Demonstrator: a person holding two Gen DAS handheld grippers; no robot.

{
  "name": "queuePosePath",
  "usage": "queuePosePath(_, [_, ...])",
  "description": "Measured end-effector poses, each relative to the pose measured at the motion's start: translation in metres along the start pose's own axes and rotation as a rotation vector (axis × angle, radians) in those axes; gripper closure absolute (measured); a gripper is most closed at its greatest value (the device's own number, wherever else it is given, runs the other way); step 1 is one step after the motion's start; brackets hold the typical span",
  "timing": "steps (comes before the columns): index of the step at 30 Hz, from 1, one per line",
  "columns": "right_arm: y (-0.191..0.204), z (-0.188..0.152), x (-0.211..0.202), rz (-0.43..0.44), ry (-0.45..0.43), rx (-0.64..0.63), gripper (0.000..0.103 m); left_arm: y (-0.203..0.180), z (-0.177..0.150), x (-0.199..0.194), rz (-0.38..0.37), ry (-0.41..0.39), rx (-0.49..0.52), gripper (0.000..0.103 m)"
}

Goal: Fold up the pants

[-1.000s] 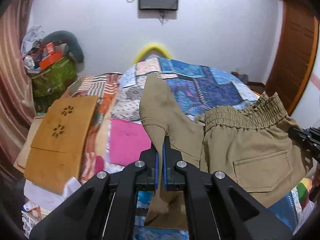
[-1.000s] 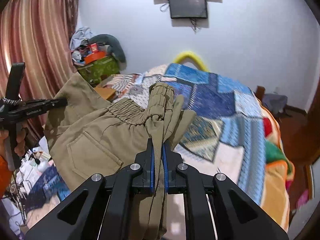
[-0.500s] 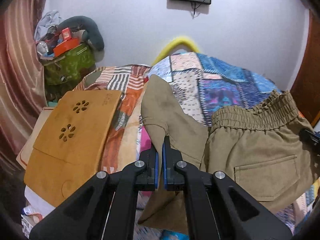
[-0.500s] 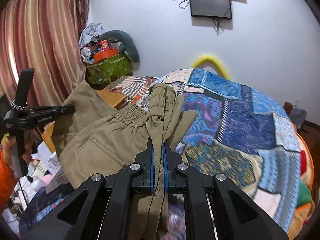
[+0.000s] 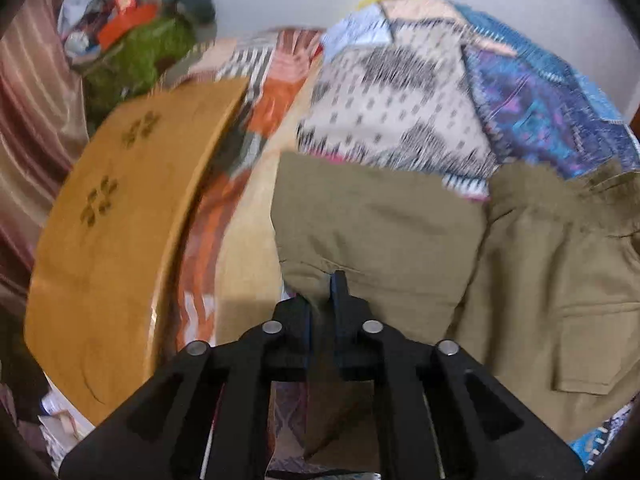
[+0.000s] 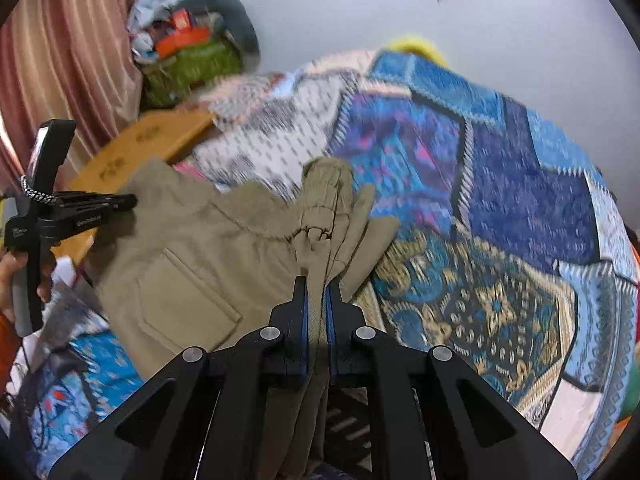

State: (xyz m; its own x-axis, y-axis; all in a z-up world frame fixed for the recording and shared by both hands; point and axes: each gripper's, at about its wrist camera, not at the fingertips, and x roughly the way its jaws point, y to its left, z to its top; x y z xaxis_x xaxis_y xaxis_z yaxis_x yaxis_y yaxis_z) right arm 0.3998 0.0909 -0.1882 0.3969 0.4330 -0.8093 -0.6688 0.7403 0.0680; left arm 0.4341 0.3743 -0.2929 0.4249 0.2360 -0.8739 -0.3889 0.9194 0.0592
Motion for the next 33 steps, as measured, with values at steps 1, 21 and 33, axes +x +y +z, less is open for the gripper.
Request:
queuePosePath(1, [-0.002,-0.003,0.001,0.001,0.019,0.003,0.096,0.003,-0.004,0.003,-0.003,0.006,-0.007,0.086])
queuePosePath(21, [0.028,-0.025,-0.083,-0.042,-0.032,-0.022,0.046,0.003,-0.058,-0.136,0.015,-0.104,0.056,0.045])
queuePosePath(33, [0.074,-0.031,-0.253,-0.001,-0.353,-0.028,0.046,-0.021,-0.100,-0.367,-0.111,-0.488,0.079,0.045])
